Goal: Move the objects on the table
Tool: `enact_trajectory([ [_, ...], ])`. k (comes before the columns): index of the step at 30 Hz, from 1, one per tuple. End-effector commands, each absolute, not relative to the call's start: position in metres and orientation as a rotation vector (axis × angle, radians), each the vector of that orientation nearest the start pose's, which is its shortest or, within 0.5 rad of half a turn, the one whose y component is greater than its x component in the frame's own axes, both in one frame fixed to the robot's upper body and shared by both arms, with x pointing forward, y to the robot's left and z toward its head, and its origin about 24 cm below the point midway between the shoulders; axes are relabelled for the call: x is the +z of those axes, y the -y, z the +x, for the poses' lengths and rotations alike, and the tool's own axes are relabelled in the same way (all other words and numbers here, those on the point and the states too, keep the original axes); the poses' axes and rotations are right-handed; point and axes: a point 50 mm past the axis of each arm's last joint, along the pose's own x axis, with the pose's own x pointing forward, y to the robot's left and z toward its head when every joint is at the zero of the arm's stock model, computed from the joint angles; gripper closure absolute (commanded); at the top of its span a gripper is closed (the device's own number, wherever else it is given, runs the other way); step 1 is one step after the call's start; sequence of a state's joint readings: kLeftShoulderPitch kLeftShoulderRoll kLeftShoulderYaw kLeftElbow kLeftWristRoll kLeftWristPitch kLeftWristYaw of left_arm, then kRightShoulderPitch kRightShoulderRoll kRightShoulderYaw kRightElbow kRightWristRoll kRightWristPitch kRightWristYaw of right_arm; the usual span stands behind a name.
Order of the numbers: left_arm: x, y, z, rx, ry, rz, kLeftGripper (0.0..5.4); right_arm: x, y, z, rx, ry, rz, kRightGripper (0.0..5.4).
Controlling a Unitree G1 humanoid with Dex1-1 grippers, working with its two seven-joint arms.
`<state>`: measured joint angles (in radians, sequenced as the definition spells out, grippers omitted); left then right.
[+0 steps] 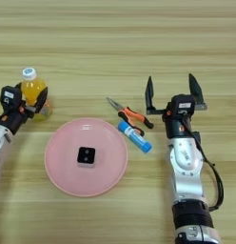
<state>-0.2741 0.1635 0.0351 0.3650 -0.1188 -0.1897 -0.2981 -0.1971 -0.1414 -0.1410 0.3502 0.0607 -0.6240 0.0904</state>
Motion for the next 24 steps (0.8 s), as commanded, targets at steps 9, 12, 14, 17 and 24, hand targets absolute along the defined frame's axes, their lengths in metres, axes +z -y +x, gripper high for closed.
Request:
enact_trajectory([
  [9,0.073,-0.166,0.313,-0.328,0.135,0.087,1.91,0.080,0.195,0.280,-0.011,0.489,-0.088,0.00],
  [12,0.081,-0.165,0.314,-0.350,0.160,0.084,1.91,0.078,0.192,0.281,0.013,0.476,-0.082,0.00],
  [14,0.088,-0.162,0.314,-0.388,0.191,0.088,1.91,0.076,0.187,0.281,0.055,0.459,-0.067,0.00],
  [17,0.096,-0.161,0.314,-0.412,0.222,0.085,1.91,0.074,0.182,0.282,0.088,0.440,-0.045,0.00],
  [24,0.118,-0.152,0.310,-0.519,0.306,0.061,1.91,0.086,0.167,0.284,0.242,0.437,-0.036,0.00],
])
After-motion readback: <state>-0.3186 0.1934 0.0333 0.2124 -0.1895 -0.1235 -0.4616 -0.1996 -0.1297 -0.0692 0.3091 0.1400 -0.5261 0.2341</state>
